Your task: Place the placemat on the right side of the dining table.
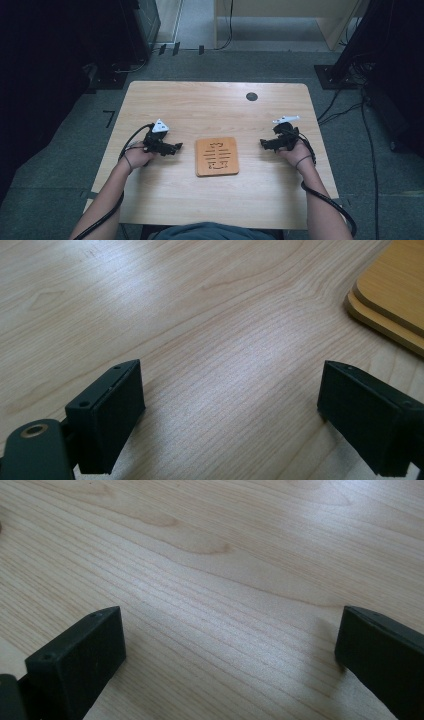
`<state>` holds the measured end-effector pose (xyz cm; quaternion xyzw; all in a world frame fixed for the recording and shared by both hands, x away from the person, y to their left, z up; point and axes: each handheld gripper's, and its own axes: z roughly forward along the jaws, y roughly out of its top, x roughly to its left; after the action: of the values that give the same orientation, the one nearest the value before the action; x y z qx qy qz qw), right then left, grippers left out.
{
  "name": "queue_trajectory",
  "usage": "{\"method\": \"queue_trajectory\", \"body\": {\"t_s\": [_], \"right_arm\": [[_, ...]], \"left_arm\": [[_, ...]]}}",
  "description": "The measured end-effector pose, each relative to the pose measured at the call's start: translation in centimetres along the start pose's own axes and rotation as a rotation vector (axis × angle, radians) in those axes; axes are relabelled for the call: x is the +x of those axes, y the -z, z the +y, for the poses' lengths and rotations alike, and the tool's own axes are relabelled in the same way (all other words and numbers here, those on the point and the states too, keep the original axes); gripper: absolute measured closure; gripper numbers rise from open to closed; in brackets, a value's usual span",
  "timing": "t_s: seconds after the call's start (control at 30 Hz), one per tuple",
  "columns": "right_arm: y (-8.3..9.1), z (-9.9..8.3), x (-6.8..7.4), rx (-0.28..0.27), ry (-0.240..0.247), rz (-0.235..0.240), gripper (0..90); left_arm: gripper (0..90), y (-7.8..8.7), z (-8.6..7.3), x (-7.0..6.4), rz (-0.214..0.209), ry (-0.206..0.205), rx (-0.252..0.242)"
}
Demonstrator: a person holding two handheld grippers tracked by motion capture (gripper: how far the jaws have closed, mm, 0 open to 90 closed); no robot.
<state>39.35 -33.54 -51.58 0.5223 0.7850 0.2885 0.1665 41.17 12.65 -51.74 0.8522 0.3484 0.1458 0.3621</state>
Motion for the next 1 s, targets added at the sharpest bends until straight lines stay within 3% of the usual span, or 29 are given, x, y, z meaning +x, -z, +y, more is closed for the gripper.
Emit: {"method": "queue_trajectory", "body": {"t_s": [0.17, 0.47, 0.73, 0.8, 1.0], "right_arm": [[0.4, 0.4, -0.6, 0.018, -0.036, 0.019, 7.1], [0.8, 0.6, -0.5, 0.016, -0.012, 0.009, 7.1], [0.7, 0.8, -0.2, 0.030, 0.019, 0.031, 7.7], [0.8, 0.9, -0.1, 0.021, 0.025, 0.038, 14.8], [0.9, 1.2, 0.4, 0.016, 0.025, 0.066, 18.2]], "left_arm": [[11.0, 0.0, 0.5, -0.1, -0.004, 0.049, 0.017], [12.8, 0.0, 0.6, -0.4, -0.006, 0.030, 0.034], [13.2, 0.4, 0.6, -0.5, -0.030, 0.009, 0.037], [13.2, 0.5, 0.6, -0.5, -0.039, 0.016, 0.028], [13.9, 0.8, 0.8, -0.6, -0.061, 0.013, 0.027]]}}
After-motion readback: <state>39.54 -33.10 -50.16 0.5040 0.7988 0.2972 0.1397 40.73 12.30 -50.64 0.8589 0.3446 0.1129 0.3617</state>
